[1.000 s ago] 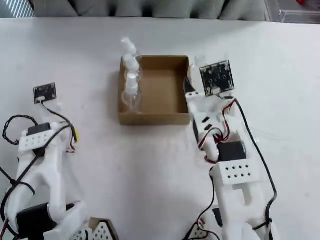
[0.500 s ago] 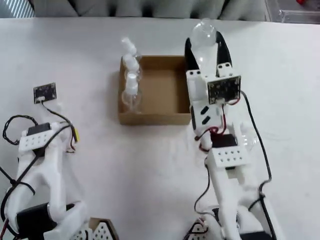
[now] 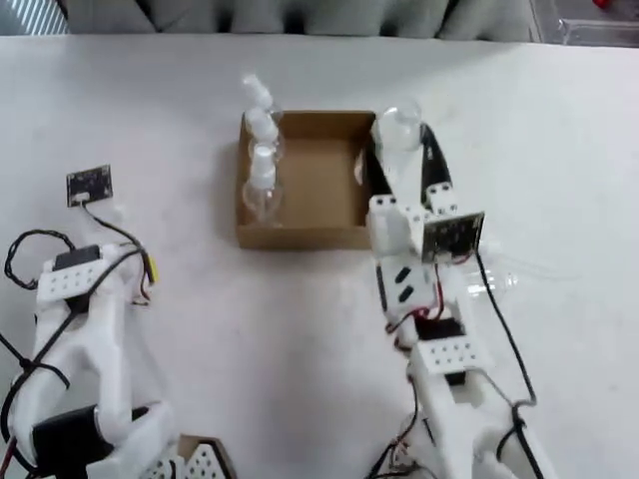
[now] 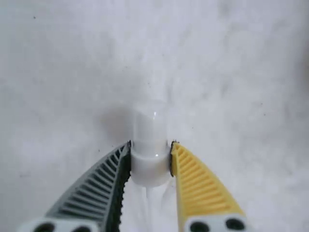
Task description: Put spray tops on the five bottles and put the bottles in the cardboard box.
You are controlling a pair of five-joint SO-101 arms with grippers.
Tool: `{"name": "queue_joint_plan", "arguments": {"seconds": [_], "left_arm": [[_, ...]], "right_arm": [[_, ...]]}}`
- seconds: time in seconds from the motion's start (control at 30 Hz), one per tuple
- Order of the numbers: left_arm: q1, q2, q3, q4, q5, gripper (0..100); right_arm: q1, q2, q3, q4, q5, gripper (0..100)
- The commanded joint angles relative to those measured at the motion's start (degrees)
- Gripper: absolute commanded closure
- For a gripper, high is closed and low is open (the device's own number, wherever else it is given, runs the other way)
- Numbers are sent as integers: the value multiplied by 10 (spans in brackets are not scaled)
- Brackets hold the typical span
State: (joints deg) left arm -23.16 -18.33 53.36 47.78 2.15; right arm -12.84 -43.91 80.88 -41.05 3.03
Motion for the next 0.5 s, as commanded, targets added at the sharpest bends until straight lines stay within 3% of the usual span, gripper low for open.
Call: {"name": "queue_joint_plan", "arguments": {"seconds": [0.0, 0.27, 0.47], "left_arm": [[-2, -26, -4, -7, 5, 980], [-2, -26, -4, -7, 5, 980], [-2, -30, 5, -8, 5, 980]], "right_arm": [[-44, -104, 36, 40, -8, 982], [-186, -319, 74, 236, -61, 982], [-334, -413, 69, 375, 15, 983]]}}
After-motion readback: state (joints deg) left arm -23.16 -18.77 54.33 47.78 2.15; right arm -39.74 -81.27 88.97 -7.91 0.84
